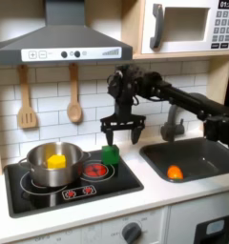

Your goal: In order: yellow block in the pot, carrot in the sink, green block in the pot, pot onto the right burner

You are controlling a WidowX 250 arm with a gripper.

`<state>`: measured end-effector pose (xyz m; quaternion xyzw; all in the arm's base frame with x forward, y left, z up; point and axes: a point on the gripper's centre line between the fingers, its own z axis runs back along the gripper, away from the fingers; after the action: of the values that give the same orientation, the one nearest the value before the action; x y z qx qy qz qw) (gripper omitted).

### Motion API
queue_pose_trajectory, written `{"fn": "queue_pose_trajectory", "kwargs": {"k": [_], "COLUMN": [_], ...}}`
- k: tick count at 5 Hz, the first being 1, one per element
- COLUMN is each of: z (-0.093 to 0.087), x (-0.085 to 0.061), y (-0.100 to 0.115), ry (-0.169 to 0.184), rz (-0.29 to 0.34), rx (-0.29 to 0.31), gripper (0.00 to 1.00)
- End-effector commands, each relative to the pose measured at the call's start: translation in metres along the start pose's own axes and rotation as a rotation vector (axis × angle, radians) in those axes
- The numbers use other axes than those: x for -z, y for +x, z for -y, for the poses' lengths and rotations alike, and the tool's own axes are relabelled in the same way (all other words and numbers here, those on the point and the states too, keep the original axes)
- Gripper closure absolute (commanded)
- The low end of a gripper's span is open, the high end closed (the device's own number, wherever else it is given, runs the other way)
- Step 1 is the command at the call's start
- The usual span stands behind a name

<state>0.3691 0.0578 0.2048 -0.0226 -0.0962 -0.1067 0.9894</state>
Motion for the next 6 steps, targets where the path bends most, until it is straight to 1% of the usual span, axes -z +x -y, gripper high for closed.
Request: {"fn": "queue_pose_trajectory", "kwargs": {"k": [1,2,3,4,5,6], "z": [-0.005,-0.007,0.006,0.009,0.007,0.004], "x": [0.019,0.028,0.037,0.036,0.034,0.028], "y": [0.008,0.012,0.020,0.029,0.031,0.029], "ry": [0.030,0.033,0.044,0.042,0.046,0.052], "rz": [-0.027,-0.045,-0.074,-0.068,-0.058,-0.045], "rx": [0.007,-0.012,-0.002,-0.009,-0.018,-0.022], "gripper": [0.00,0.00,0.00,0.00,0.00,0.00]}}
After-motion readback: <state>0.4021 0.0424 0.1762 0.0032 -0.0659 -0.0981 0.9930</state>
